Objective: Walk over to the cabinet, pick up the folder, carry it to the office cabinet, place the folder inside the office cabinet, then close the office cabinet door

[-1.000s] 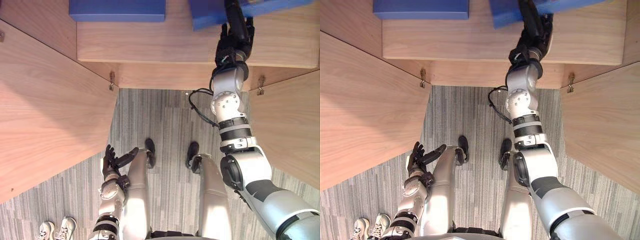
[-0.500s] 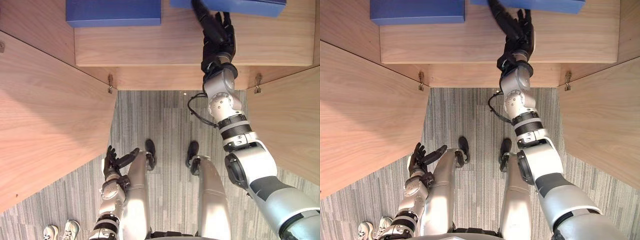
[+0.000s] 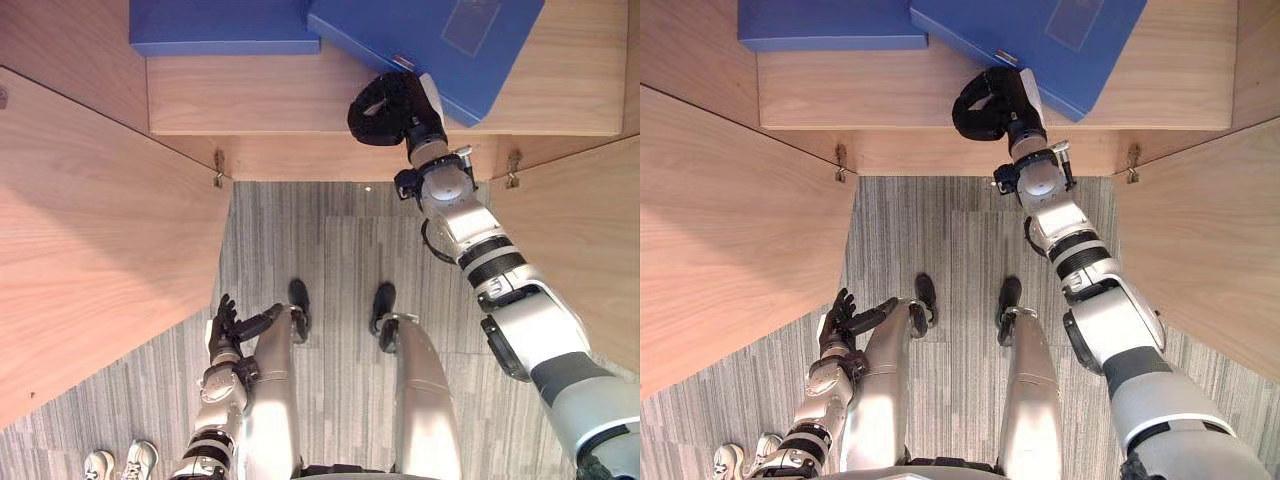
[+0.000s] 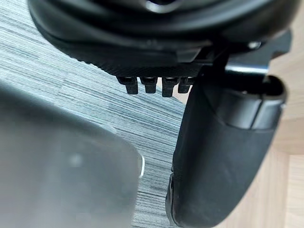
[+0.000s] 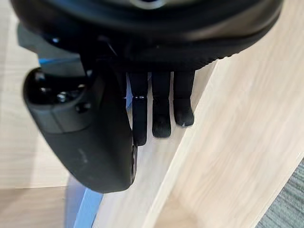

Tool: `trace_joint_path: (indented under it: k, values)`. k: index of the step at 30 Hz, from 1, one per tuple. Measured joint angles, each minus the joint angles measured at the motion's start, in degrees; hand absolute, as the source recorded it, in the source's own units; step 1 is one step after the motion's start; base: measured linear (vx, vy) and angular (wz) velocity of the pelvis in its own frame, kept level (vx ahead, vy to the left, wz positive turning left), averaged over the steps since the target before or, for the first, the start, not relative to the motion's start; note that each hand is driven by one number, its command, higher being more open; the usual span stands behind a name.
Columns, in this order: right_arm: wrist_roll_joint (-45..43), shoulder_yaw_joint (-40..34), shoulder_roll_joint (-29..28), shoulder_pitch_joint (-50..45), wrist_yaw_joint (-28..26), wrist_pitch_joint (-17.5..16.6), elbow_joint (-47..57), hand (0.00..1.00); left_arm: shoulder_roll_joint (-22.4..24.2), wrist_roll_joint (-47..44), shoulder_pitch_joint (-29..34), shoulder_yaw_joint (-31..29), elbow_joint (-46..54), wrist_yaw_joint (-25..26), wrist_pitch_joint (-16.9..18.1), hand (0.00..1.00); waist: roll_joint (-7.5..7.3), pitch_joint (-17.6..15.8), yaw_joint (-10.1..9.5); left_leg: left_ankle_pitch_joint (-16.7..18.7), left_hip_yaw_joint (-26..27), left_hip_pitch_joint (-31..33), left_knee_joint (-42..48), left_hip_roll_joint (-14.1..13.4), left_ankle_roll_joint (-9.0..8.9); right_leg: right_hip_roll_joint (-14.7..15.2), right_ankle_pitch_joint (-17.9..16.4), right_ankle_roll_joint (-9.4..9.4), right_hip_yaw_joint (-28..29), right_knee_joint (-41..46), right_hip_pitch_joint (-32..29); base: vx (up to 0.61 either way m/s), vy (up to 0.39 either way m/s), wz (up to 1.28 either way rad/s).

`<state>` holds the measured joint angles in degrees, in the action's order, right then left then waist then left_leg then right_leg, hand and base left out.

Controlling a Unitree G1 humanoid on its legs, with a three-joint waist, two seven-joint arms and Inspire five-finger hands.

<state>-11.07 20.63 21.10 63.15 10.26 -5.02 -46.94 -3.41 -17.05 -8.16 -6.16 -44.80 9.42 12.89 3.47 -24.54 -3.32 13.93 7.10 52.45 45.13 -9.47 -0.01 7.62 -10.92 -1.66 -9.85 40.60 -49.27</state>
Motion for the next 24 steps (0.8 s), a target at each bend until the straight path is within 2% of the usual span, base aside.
trace_joint_path:
  k: [7,13,18,24]
  values:
    - [-3.12,-0.27,0.50,6.17,1.55,0.12,-4.58,0.00,-0.17,-2.06,-0.48,0.01,0.26,-0.05,0.47,1.00,0.04,0.17,0.06,-1.67,-1.15,2.36,-1.24,1.09,-0.23,0.92,0.13,0.21,-1.32,0.09,-2.03,-0.03,-0.045,0.13]
    - [-2.89,-1.01,2.08,9.31,5.46,0.86,-6.24,0.00,-0.07,-2.28,-0.63,0.13,1.93,0.30,0.67,1.00,0.05,0.20,0.15,-4.19,-1.63,4.61,-3.05,2.32,-0.11,2.27,0.88,0.91,-2.39,0.33,-4.46,-0.08,-0.038,0.15]
    - [-2.73,-10.78,4.51,10.63,10.89,3.57,-7.97,0.00,0.48,-2.63,-0.63,0.39,2.75,1.38,0.71,1.00,0.05,0.20,-0.64,-5.12,-1.51,5.52,-3.26,2.32,0.06,2.65,1.10,1.20,-3.10,0.68,-5.10,-0.05,-0.025,0.09]
    - [-2.24,-20.91,6.86,10.57,17.48,4.76,-7.96,0.00,0.63,-2.92,-0.63,0.54,3.62,2.77,0.67,1.00,0.05,0.20,-0.14,-5.16,-0.45,4.58,-3.20,2.13,0.11,2.82,1.13,1.14,-2.39,0.94,-4.79,0.01,-0.010,-0.03]
